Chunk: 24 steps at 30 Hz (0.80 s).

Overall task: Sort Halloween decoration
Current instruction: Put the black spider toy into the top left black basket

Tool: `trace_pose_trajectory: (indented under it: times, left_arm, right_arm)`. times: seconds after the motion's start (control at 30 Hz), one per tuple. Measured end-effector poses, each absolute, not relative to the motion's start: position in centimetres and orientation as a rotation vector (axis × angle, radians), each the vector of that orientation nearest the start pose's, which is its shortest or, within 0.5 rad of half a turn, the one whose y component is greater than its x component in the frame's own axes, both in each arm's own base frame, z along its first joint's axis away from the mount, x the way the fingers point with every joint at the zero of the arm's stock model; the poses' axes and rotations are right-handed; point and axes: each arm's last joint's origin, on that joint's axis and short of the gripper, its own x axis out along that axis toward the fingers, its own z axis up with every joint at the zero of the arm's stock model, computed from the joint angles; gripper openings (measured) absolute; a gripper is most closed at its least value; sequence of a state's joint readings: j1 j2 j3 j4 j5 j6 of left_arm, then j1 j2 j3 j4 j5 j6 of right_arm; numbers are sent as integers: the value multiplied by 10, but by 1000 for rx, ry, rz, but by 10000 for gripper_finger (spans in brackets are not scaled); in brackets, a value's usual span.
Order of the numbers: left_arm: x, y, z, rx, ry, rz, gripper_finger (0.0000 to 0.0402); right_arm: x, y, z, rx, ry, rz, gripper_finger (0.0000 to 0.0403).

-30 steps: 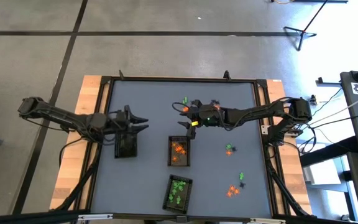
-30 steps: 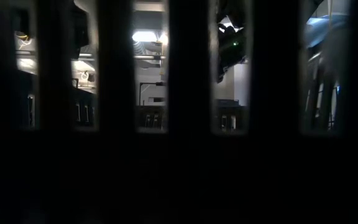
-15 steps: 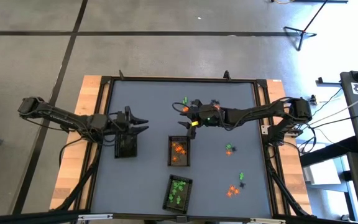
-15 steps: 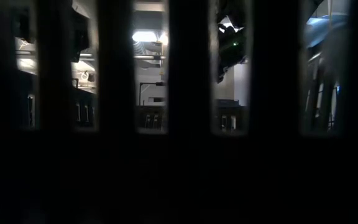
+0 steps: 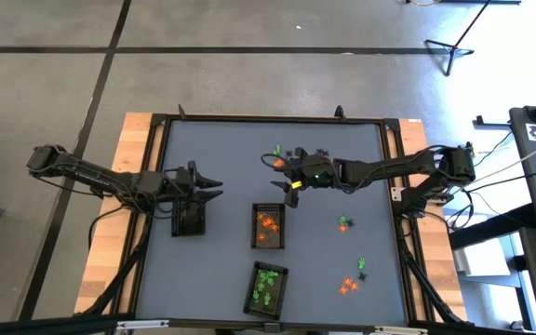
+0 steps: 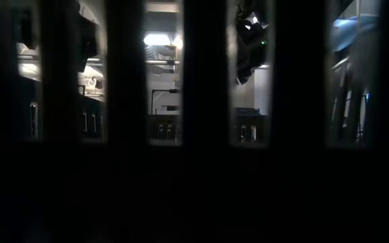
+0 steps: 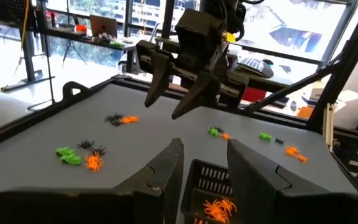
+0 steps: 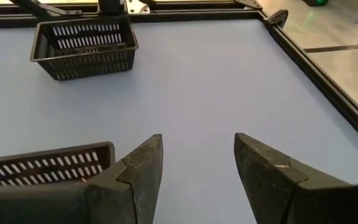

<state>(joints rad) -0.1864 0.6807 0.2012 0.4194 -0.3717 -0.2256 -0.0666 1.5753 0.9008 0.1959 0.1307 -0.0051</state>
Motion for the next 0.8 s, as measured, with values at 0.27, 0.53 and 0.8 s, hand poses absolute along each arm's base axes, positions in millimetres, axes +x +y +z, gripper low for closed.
trace_pose_trajectory:
  times: [0.27,0.53,0.8]
  left_arm:
    - [154,-18,201,-211,65,195,117]
    - [153,-18,201,-208,68,213,117]
    - [153,-16,202,-205,52,278,117]
  right_arm:
    - [302,-32,220,-20,440,-234,198]
    - [235,-46,223,52,269,-353,198]
    - [195,-49,209,64,422,-700,198]
